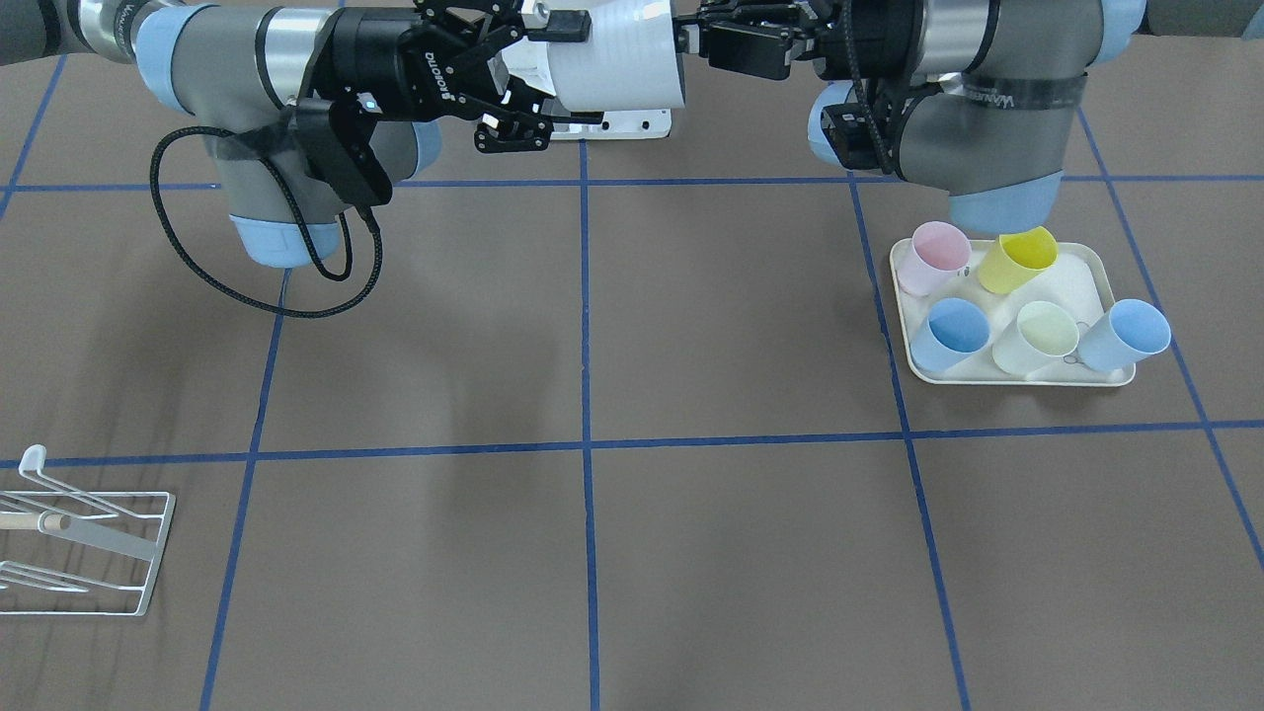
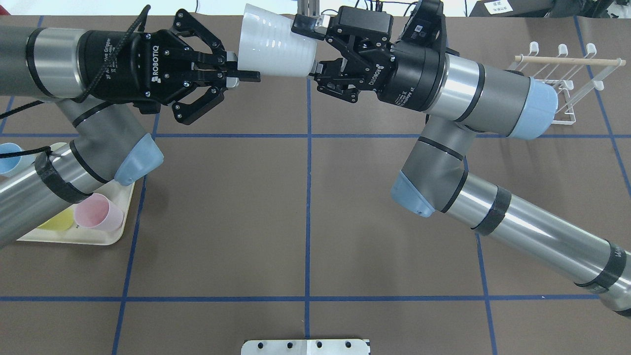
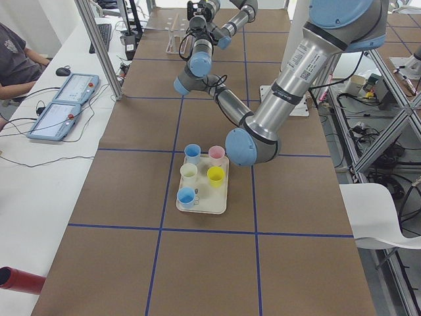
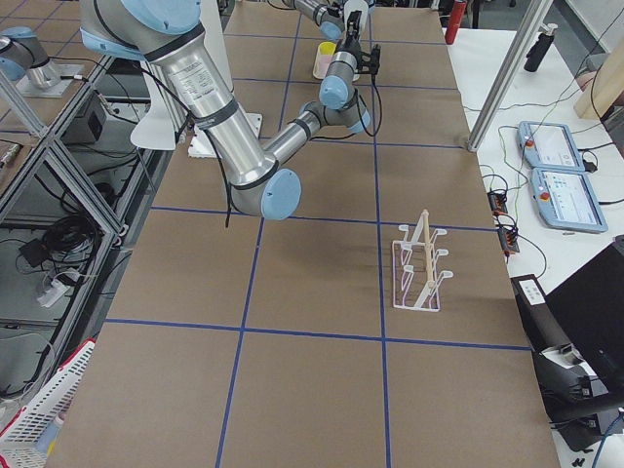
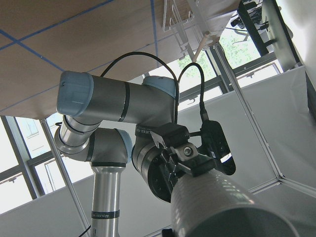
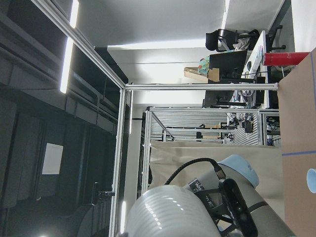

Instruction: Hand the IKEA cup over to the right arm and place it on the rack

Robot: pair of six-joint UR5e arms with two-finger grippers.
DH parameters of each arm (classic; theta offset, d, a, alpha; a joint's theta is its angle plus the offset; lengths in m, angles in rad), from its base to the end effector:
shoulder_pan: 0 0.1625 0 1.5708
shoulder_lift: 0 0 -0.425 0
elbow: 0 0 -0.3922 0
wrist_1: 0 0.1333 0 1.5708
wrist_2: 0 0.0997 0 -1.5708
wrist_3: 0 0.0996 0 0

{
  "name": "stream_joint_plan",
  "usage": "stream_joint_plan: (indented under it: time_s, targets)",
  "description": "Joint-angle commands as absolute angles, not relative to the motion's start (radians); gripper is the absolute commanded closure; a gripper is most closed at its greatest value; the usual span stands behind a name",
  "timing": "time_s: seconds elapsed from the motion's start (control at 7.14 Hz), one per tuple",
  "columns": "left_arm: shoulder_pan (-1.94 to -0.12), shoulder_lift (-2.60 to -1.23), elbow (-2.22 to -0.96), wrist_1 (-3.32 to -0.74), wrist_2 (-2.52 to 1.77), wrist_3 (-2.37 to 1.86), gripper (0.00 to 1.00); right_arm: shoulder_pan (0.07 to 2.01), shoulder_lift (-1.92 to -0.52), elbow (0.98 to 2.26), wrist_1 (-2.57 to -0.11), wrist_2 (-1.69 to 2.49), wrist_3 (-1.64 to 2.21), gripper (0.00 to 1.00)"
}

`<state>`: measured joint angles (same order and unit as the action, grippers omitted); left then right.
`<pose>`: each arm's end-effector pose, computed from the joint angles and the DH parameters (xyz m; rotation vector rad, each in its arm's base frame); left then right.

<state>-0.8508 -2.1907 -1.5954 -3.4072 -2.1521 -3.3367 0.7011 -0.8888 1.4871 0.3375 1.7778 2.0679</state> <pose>0.2922 -0.4524 0.1459 -1.2576 2.0069 -0.5974 -0.3624 -0.4536 0.1339 0.1692 -2.4894 0.2482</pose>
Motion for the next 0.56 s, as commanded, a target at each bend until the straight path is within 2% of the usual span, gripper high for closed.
stream_joint_plan:
  time_s: [0.0,0.42]
  targets:
    - [-0.851,-2.186,-1.597,-3.407,-2.152,-3.333,0.0,0.7,-0.89,1.482,0.347,1.776,2.066,0.84]
    - [-0.894,-2.117,-1.618,-3.409,-2.154,-3.215,0.0,0.715,-0.908,1.48,0.344,1.775,2.057,0.85]
